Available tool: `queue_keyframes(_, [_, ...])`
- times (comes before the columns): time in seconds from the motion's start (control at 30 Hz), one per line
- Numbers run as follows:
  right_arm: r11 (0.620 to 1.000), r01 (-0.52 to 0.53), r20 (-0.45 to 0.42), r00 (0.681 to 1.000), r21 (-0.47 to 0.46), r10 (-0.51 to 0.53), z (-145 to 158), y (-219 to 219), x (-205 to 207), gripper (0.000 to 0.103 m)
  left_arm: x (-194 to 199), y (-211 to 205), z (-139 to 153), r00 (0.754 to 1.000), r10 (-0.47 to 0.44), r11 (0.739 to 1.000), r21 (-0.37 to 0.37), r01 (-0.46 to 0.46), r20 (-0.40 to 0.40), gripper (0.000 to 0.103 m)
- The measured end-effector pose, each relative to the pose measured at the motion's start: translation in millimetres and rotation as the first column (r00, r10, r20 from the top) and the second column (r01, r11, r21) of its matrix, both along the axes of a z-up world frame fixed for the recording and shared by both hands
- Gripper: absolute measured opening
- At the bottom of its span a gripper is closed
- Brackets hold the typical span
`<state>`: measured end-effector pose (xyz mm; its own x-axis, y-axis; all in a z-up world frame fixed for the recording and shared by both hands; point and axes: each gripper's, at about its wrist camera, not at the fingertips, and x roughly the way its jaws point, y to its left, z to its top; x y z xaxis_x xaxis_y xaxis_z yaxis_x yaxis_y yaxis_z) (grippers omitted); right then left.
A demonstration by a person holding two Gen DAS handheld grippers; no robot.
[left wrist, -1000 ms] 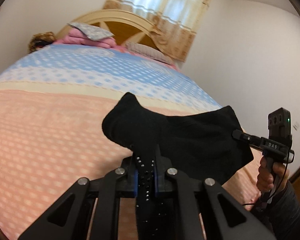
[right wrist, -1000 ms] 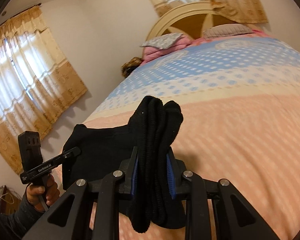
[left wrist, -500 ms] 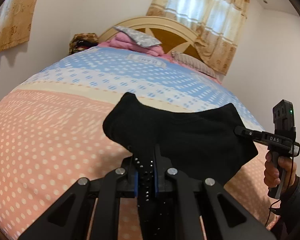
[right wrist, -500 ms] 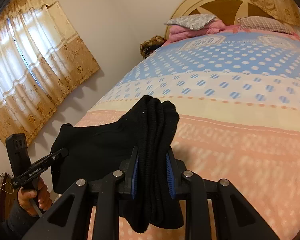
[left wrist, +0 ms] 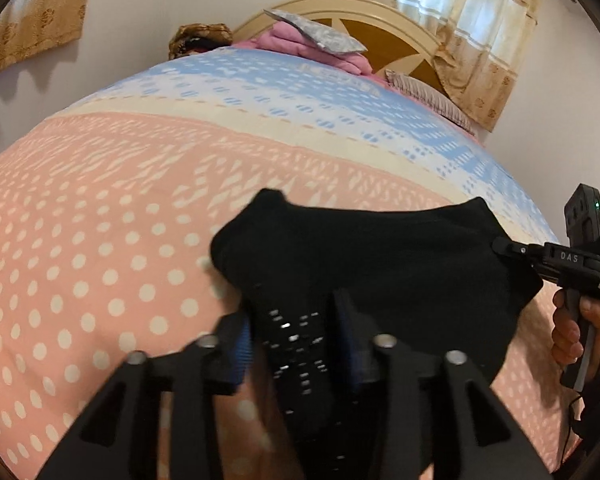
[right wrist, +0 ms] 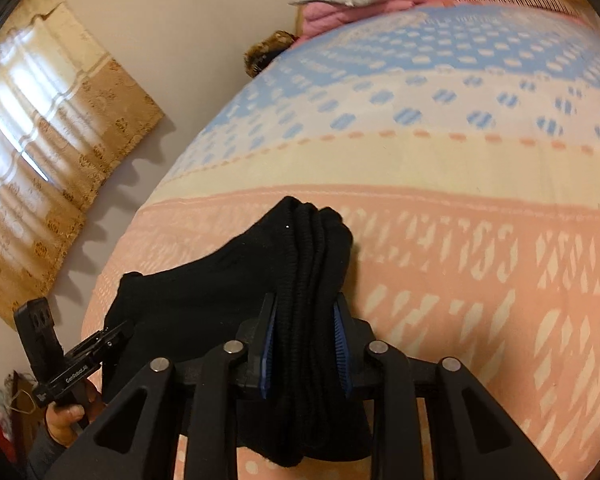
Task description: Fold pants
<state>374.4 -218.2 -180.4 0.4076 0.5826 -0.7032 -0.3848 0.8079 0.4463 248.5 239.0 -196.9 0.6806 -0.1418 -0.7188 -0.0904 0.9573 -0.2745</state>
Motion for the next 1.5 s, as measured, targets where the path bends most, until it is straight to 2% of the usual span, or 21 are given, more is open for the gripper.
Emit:
queue_keyframes(0.07, [1.0,0.007,-0.007,1.0,0.016,-0.007,-1,-6,-1,0.034,-3,0,1,1.0,0.015,1.0,0.015,-0.015,-0.005,0.057])
queue_keyframes(0.2, [1.0,0.014,0.001,1.0,-0.006,-0.014,5,-14,-11,0.036,-11,-1,4,1.0,0.022,0.998,0.062,-0.022,-0.012,0.063])
queue_keyframes(0.37, [0.998,-0.032,0.039,0.999,-0.047,0.034,12,-19,-39,0.041,-25,-11,10,1.0,0.024,0.992,0.121,-0.024,0.0,0.063])
queue_keyframes(0.53, [0.998,-0.039,0.02,0.999,-0.05,0.04,1,-28,-53,0.042,-35,-23,10,1.0,0.0,0.986,0.168,-0.003,0.018,0.066])
queue_keyframes(0.57, [0.998,-0.028,0.02,0.999,-0.056,0.03,-2,-31,-53,0.047,-36,-24,9,1.0,-0.002,0.985,0.173,-0.001,0.02,0.066])
queue_keyframes(0.63, [0.999,0.009,-0.004,1.0,-0.036,-0.009,-7,-40,-50,0.052,-36,-23,8,1.0,0.004,0.986,0.168,-0.008,0.019,0.068])
queue_keyframes(0.7, [0.999,0.028,-0.014,1.0,-0.025,-0.028,-10,-44,-48,0.052,-37,-18,6,1.0,0.02,0.987,0.157,-0.023,0.021,0.073])
queue_keyframes(0.83, [0.998,0.033,0.017,0.999,-0.057,-0.032,-13,-42,-50,0.058,-38,-15,3,0.999,0.031,0.99,0.136,-0.034,0.02,0.075])
queue_keyframes(1.07, [0.997,0.043,0.043,0.998,-0.06,-0.041,-16,-43,-50,0.063,-36,-10,-2,0.997,0.073,0.99,0.121,-0.074,0.005,0.09])
queue_keyframes(1.27, [0.994,0.066,0.064,0.996,-0.089,-0.061,-15,-42,-54,0.069,-39,-12,-3,0.995,0.095,0.987,0.131,-0.094,0.001,0.094])
queue_keyframes(1.37, [0.99,0.087,0.071,0.994,-0.115,-0.079,-11,-41,-58,0.07,-42,-14,0,0.996,0.094,0.986,0.142,-0.093,0.0,0.094])
queue_keyframes(1.5, [0.987,0.118,0.087,0.99,-0.105,-0.109,-3,-50,-70,0.07,-53,-15,5,0.996,0.085,0.987,0.138,-0.086,0.009,0.094])
